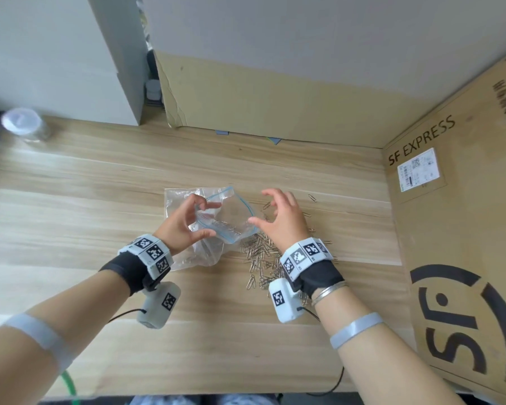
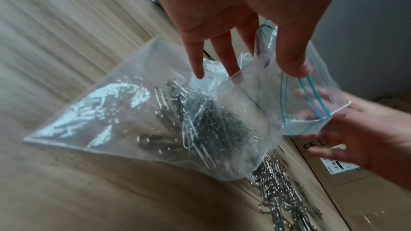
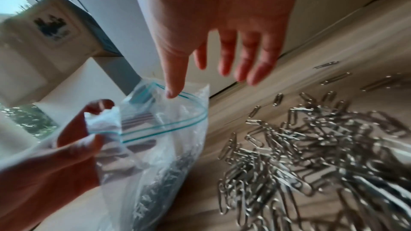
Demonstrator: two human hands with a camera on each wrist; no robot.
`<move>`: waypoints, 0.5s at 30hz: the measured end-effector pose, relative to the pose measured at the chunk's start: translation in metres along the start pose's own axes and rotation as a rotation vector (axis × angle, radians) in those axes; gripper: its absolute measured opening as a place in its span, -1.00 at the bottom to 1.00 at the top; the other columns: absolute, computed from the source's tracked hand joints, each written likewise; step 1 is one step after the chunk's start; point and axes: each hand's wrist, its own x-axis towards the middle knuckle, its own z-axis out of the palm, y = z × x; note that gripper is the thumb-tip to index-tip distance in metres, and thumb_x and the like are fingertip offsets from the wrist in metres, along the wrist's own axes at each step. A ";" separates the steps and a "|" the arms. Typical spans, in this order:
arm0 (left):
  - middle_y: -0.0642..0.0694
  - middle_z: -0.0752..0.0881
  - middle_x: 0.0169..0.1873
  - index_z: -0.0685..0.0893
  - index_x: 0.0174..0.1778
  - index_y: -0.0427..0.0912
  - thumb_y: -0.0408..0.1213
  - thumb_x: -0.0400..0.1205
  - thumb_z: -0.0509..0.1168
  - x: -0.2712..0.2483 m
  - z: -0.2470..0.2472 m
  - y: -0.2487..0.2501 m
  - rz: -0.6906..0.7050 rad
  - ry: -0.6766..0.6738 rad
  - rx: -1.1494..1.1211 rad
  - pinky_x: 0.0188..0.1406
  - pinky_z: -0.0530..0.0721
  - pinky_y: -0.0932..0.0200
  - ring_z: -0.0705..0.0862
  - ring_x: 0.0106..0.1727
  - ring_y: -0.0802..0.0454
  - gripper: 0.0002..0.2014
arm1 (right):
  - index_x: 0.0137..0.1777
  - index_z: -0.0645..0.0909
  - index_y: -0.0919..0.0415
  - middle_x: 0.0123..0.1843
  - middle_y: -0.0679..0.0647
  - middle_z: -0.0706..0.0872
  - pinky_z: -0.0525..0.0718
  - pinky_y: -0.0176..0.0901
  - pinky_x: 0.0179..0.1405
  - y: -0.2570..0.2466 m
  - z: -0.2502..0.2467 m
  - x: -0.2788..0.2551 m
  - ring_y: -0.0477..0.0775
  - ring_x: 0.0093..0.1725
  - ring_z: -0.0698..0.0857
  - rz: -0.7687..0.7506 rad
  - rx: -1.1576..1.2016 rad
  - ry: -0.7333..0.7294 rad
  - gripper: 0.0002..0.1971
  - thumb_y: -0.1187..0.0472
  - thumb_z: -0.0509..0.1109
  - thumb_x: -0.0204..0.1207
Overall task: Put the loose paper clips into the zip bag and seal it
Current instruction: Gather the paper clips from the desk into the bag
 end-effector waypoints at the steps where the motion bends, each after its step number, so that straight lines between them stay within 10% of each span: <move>1: 0.41 0.64 0.13 0.38 -0.10 0.36 -0.22 0.28 0.47 -0.001 -0.001 0.000 0.000 0.014 -0.009 0.34 0.50 -0.25 0.66 0.20 0.08 -0.51 | 0.38 0.37 -0.06 0.14 -0.05 0.56 0.64 -0.12 0.07 0.002 0.001 0.002 -0.07 0.02 0.60 0.071 -0.029 -0.082 -0.41 -0.08 0.46 0.36; 5: 0.54 0.56 0.17 -0.04 0.38 0.59 -0.18 0.17 0.54 -0.003 -0.001 -0.003 0.023 0.044 0.062 0.52 0.27 0.06 0.43 0.45 0.16 0.08 | 0.46 0.35 0.02 -0.15 -0.01 0.75 0.76 -0.08 -0.09 -0.002 0.010 0.002 -0.06 -0.24 0.72 0.132 0.079 -0.267 -0.54 0.12 0.28 0.56; 9: 0.55 0.44 0.27 -0.34 0.33 0.61 0.04 0.09 0.56 -0.004 0.004 -0.012 0.047 0.075 0.103 0.42 0.14 0.52 0.20 0.49 0.44 0.24 | 0.26 0.56 0.13 -0.29 0.06 0.77 0.76 -0.22 -0.27 -0.020 0.006 0.000 -0.05 -0.38 0.73 0.116 0.217 -0.195 -0.70 0.32 0.20 0.57; 12: 0.18 0.47 0.36 -0.40 0.40 0.42 -0.31 0.18 0.60 -0.003 0.011 -0.014 0.033 0.129 0.043 0.26 0.45 0.31 0.33 0.50 0.23 0.33 | 0.18 0.58 0.20 -0.38 0.07 0.75 0.74 -0.20 -0.34 -0.035 0.002 -0.001 -0.02 -0.47 0.70 0.137 0.374 -0.209 -0.72 0.40 0.20 0.52; 15: 0.06 0.64 0.16 -0.32 0.47 0.19 -0.46 0.20 0.58 0.001 0.014 -0.014 0.034 0.201 -0.032 0.19 0.41 0.55 0.44 0.33 0.48 0.28 | 0.08 0.58 0.16 -0.43 0.07 0.74 0.72 -0.19 -0.40 -0.043 -0.002 -0.001 0.00 -0.51 0.68 0.147 0.418 -0.220 -0.77 0.39 0.21 0.50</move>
